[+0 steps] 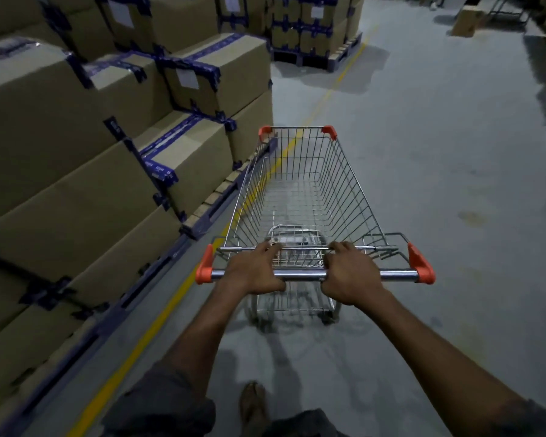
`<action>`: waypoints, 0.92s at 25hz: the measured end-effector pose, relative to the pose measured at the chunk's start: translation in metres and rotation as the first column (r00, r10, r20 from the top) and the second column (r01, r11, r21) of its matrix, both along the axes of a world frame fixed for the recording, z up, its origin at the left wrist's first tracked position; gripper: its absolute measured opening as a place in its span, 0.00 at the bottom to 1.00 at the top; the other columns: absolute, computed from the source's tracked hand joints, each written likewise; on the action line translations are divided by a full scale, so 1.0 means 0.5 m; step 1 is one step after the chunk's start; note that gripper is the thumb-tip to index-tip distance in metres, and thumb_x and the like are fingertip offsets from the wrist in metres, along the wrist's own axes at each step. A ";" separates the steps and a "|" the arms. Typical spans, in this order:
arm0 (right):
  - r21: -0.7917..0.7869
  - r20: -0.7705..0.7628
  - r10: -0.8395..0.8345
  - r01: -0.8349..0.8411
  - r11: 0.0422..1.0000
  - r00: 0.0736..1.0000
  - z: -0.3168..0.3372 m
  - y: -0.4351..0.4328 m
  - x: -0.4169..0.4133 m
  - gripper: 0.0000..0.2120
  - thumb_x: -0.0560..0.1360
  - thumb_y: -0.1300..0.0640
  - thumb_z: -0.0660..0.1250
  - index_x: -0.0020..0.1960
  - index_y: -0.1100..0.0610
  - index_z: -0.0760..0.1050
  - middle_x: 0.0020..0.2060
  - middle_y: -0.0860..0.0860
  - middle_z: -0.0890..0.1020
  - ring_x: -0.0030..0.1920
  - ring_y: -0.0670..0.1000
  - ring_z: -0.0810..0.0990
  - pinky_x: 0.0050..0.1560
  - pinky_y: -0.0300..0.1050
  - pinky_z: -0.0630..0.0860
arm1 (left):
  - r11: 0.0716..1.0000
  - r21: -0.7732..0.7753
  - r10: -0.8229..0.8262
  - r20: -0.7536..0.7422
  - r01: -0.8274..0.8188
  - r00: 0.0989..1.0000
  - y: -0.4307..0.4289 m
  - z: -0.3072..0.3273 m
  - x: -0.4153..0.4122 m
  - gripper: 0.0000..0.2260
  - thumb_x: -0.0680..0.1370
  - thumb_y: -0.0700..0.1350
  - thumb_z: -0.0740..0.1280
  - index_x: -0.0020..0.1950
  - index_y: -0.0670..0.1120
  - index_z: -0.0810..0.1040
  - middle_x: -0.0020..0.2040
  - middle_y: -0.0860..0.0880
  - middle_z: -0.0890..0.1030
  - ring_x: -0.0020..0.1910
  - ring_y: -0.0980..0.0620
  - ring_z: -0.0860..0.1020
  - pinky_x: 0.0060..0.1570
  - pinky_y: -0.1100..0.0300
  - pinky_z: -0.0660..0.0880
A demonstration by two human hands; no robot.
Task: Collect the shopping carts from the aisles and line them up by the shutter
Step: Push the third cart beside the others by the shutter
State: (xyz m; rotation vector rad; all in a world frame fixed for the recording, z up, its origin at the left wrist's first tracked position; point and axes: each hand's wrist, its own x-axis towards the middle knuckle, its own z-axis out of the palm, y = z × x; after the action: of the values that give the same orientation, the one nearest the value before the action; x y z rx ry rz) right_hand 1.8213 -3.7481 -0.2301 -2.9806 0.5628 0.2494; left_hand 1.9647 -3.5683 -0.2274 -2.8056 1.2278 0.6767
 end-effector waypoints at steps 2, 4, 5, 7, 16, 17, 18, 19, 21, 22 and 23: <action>-0.012 0.007 0.030 -0.030 0.999 1.000 -0.005 -0.005 -0.040 0.25 0.63 0.47 0.62 0.56 0.54 0.82 0.68 0.52 0.75 0.68 0.55 0.71 0.58 0.54 0.79 | 0.999 -0.030 0.035 0.041 -0.033 0.999 0.010 0.004 -0.063 0.45 0.69 0.65 0.71 0.82 0.58 0.55 0.82 0.51 0.58 0.71 0.39 0.73 0.67 0.45 0.73; -0.019 0.006 0.055 -0.055 0.998 0.998 -0.008 -0.008 -0.087 0.24 0.63 0.47 0.64 0.55 0.54 0.82 0.68 0.51 0.75 0.68 0.54 0.71 0.58 0.53 0.79 | 0.996 -0.051 0.078 0.058 -0.075 0.995 0.015 0.008 -0.126 0.44 0.69 0.64 0.71 0.82 0.59 0.56 0.82 0.52 0.60 0.70 0.40 0.74 0.65 0.47 0.73; -0.022 0.006 0.070 -0.070 0.997 0.998 -0.008 -0.008 -0.110 0.24 0.62 0.47 0.64 0.55 0.53 0.82 0.69 0.51 0.75 0.69 0.54 0.71 0.57 0.53 0.79 | 0.994 -0.056 0.097 0.056 -0.094 0.994 0.020 0.006 -0.155 0.44 0.69 0.64 0.70 0.82 0.59 0.56 0.82 0.52 0.60 0.70 0.40 0.74 0.65 0.47 0.74; -0.026 0.019 0.109 -0.109 0.994 0.994 -0.007 -0.009 -0.152 0.24 0.62 0.47 0.63 0.56 0.52 0.81 0.69 0.50 0.75 0.69 0.53 0.71 0.57 0.53 0.79 | 0.989 -0.059 0.139 0.052 -0.136 0.989 0.030 0.001 -0.214 0.45 0.67 0.65 0.69 0.82 0.58 0.56 0.81 0.51 0.61 0.69 0.39 0.74 0.65 0.45 0.74; -0.044 0.148 0.321 -0.318 0.947 0.935 -0.015 0.069 -0.335 0.37 0.65 0.47 0.66 0.74 0.47 0.69 0.69 0.46 0.77 0.65 0.52 0.75 0.52 0.49 0.79 | 0.962 -0.095 0.260 0.045 -0.254 0.965 0.147 -0.006 -0.450 0.44 0.68 0.66 0.67 0.82 0.55 0.57 0.80 0.49 0.63 0.68 0.40 0.75 0.65 0.44 0.74; -0.054 0.144 0.341 -0.337 0.940 0.929 -0.016 0.085 -0.354 0.35 0.65 0.46 0.66 0.73 0.46 0.71 0.69 0.45 0.76 0.64 0.52 0.75 0.50 0.49 0.79 | 0.961 -0.097 0.265 0.051 -0.260 0.963 0.167 -0.007 -0.474 0.44 0.69 0.66 0.67 0.82 0.55 0.57 0.80 0.49 0.63 0.68 0.39 0.75 0.65 0.44 0.74; -0.054 0.133 0.348 -0.344 0.938 0.928 -0.015 0.106 -0.375 0.33 0.66 0.46 0.66 0.71 0.45 0.72 0.70 0.44 0.75 0.63 0.51 0.76 0.49 0.49 0.79 | 0.959 -0.102 0.272 0.063 -0.265 0.960 0.190 -0.008 -0.503 0.43 0.69 0.65 0.67 0.81 0.55 0.58 0.80 0.49 0.64 0.68 0.40 0.75 0.65 0.44 0.75; -0.051 0.122 0.346 -0.342 0.938 0.930 -0.013 0.125 -0.394 0.32 0.66 0.45 0.66 0.71 0.44 0.73 0.70 0.43 0.74 0.61 0.51 0.78 0.48 0.48 0.79 | 0.956 -0.118 0.280 0.085 -0.270 0.956 0.212 -0.009 -0.529 0.42 0.70 0.65 0.67 0.81 0.55 0.59 0.79 0.49 0.64 0.67 0.40 0.76 0.64 0.45 0.75; -0.050 0.099 0.348 -0.345 0.937 0.932 -0.010 0.169 -0.428 0.30 0.67 0.44 0.67 0.69 0.44 0.73 0.70 0.41 0.73 0.55 0.52 0.82 0.45 0.48 0.79 | 0.939 -0.183 0.318 0.128 -0.293 0.939 0.258 -0.015 -0.583 0.38 0.71 0.64 0.67 0.80 0.56 0.61 0.78 0.51 0.66 0.64 0.42 0.78 0.60 0.45 0.77; -0.047 0.092 0.352 -0.349 0.936 0.932 -0.007 0.191 -0.444 0.28 0.67 0.44 0.67 0.68 0.44 0.74 0.68 0.41 0.74 0.52 0.53 0.83 0.43 0.48 0.78 | 0.928 -0.220 0.337 0.147 -0.301 0.930 0.280 -0.018 -0.608 0.36 0.72 0.62 0.67 0.79 0.56 0.63 0.77 0.53 0.66 0.62 0.43 0.80 0.58 0.46 0.77; -0.043 0.093 0.354 -0.351 0.935 0.931 -0.006 0.216 -0.461 0.26 0.67 0.44 0.67 0.65 0.45 0.75 0.64 0.42 0.77 0.48 0.54 0.84 0.41 0.47 0.77 | 0.918 -0.246 0.357 0.166 -0.312 0.919 0.305 -0.020 -0.636 0.34 0.72 0.61 0.68 0.77 0.57 0.64 0.76 0.54 0.67 0.58 0.45 0.81 0.55 0.48 0.77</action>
State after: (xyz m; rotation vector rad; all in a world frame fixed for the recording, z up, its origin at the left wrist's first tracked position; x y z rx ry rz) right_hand 1.5906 -3.6399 -0.2330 -3.0788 0.0145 0.1184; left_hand 1.6466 -3.4160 -0.2372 -3.2057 0.8355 0.2495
